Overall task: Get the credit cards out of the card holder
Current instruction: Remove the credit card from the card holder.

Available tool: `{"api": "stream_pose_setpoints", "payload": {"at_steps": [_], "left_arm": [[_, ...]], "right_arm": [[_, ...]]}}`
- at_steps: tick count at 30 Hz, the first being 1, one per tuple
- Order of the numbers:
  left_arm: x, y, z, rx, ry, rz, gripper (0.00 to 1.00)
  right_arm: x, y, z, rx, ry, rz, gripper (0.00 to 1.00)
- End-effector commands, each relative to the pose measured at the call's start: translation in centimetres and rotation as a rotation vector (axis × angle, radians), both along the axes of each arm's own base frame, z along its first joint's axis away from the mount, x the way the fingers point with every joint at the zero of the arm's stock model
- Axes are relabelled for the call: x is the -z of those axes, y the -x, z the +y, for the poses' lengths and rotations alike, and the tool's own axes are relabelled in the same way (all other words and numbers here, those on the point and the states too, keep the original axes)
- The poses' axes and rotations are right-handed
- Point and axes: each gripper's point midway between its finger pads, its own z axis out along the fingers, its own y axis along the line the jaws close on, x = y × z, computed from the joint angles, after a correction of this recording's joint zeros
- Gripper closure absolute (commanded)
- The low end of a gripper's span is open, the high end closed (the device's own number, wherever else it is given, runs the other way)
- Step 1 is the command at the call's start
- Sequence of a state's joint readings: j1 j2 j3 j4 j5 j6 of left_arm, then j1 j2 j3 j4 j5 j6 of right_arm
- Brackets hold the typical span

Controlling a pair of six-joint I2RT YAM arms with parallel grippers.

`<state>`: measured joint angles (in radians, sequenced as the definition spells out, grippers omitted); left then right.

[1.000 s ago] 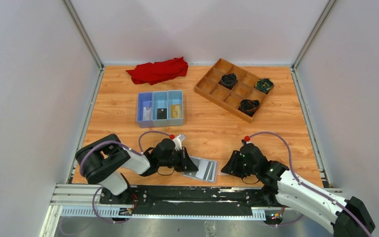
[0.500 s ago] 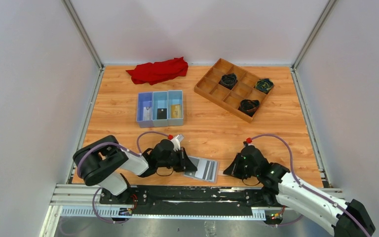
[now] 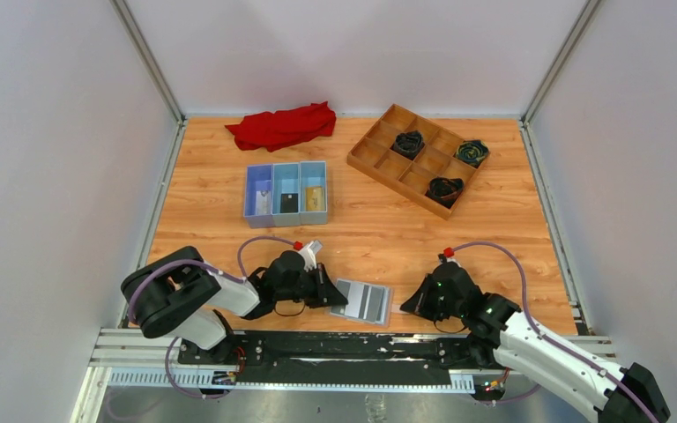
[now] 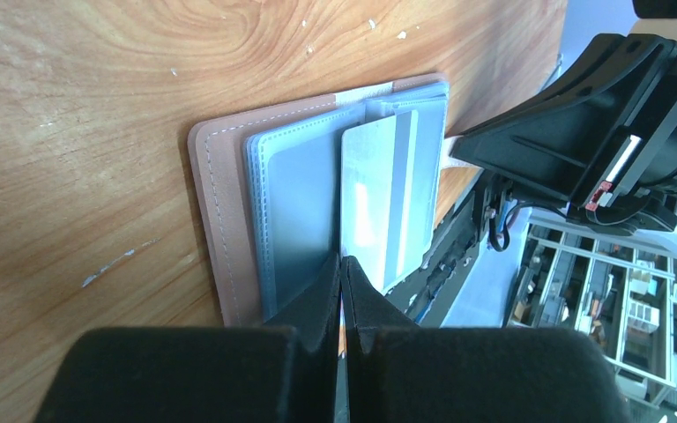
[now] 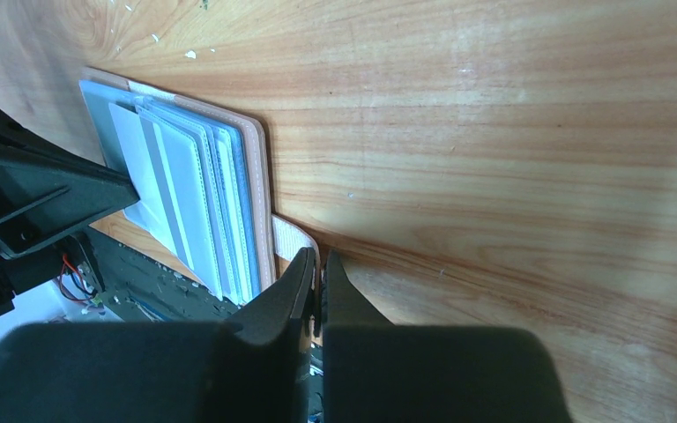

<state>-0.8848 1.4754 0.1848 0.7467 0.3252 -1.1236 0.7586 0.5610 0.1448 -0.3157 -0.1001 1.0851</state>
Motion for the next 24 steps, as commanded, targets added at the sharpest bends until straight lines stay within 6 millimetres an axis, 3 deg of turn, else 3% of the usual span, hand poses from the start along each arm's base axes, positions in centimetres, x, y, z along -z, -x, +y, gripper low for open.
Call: {"api": "stream_pose_setpoints", "payload": {"at_steps": [1,4,7,11,17,18,20,24], "left_arm": [[0.4,-0.4,0.3,-0.008,-0.027,-0.008,1.0],[-0.2,-0.2,-0.4,0.031,-0.004,-0.011,0.99],[-0.8,-0.1,-1.0,0.057,0.016,-0.004,0.81],[-1.0,-0.2,-1.3,0.059,0.023,-0.004,0.68],[-0.5,-0.1,-1.3,0.063,0.012,0.01,0.65],[-0.4,-0.1,-1.3,0.062,0.008,0.013,0.65],[-0.3,-0.1,-1.3,0.061,0.006,0.013,0.65],[-0.3,-0.2,-1.1,0.053,0.005,0.011,0.65]], "right_arm": [[1.9,0.6,-1.9,0.029,0.102,0.033,1.0],[1.9,0.6,-1.9,0.025,0.101,0.031,1.0],[1.9,0.6,-1.9,0.023,0.102,0.027,1.0],[1.6,0.4,-1.8,0.011,0.105,0.015,1.0],[0.7,-0.2,-1.7,-0.008,0.123,-0.024,1.0],[0.2,-0.4,-1.8,-0.004,0.13,-0.039,0.97],[-0.7,-1.1,-2.0,0.002,0.144,-0.075,0.78],[-3.6,-2.0,-1.5,-0.032,0.129,-0.154,0.69]]}}
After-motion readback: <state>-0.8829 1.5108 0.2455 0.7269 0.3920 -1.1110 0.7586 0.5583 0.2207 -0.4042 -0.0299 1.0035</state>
